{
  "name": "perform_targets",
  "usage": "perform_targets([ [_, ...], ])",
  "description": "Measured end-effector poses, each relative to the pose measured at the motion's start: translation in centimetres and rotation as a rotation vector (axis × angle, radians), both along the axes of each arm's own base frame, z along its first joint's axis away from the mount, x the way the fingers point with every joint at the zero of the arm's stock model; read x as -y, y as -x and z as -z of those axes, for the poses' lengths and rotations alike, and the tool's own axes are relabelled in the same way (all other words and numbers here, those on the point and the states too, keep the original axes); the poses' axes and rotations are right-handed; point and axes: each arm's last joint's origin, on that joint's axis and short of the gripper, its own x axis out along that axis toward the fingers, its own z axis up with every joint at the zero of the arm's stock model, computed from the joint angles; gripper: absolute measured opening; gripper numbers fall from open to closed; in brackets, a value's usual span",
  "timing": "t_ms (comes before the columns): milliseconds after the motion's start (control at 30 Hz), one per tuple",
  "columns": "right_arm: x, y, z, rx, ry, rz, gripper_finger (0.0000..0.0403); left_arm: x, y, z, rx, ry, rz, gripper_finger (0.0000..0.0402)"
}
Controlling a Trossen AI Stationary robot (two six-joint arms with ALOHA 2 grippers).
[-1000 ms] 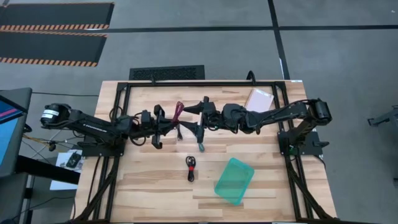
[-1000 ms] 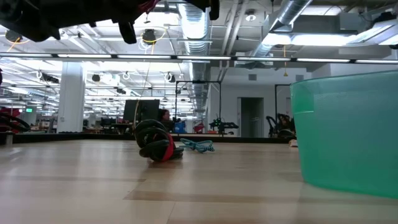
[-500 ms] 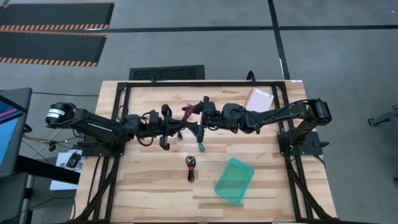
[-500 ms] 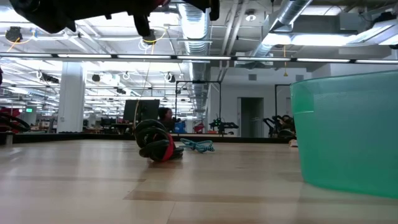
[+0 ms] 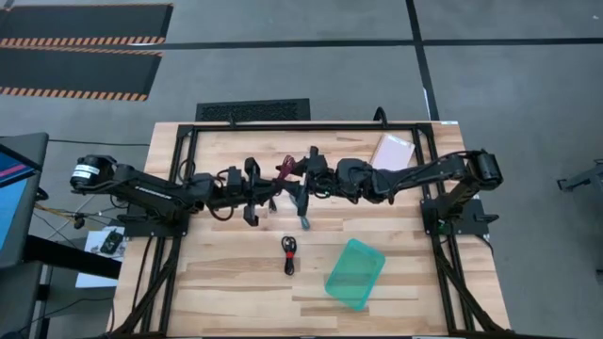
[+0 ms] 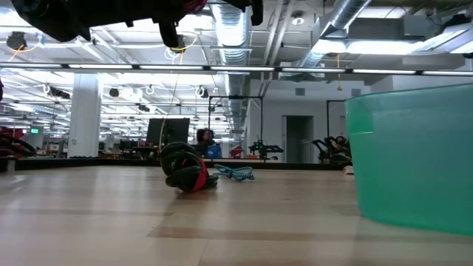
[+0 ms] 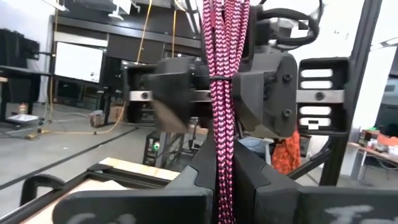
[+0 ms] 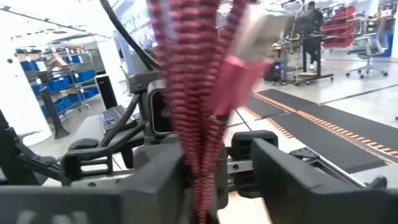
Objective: Pick and place USB-C Cables
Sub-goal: Put the pink usb cable into the bin
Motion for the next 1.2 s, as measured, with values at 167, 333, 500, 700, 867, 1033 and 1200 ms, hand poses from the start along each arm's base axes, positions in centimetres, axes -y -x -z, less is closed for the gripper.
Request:
perform_targets([
  [167,-0.1,0.0,0.0,-0.001,0.002,-0.005,0.0034,0.0,0.0,0.1,-0.012,0.0,-0.005,0.0002],
  [333,0.0,0.0,0.1,-0.011,-0.006,-0.006,0.0026,0.0,-0.1,0.3,-0.033,0.022,0.002,0.0002],
  [500,0.0,0.0,0.4,-0.034,-0.007,-0.005,0.0024,0.0,-0.2,0.7,-0.072,0.048,-0.005,0.0014],
  [700,0.1,0.2,0.2,-0.041,-0.017,0.003,0.0024,0.0,-0.3,1.4,-0.138,0.055,0.003,0.0066],
  [867,0.1,0.9,-0.2,-0.082,-0.028,0.013,0.0023,0.1,-0.4,1.7,-0.173,0.07,0.034,0.013],
  [1033,0.4,2.3,-1.3,-0.14,0.006,0.077,0.0023,0.3,-0.4,2.4,-0.239,0.11,0.114,0.0172],
  [1200,0.6,5.9,-3.3,-0.26,0.036,0.16,0.0023,0.6,-0.4,3.3,-0.341,0.178,0.202,0.0182],
])
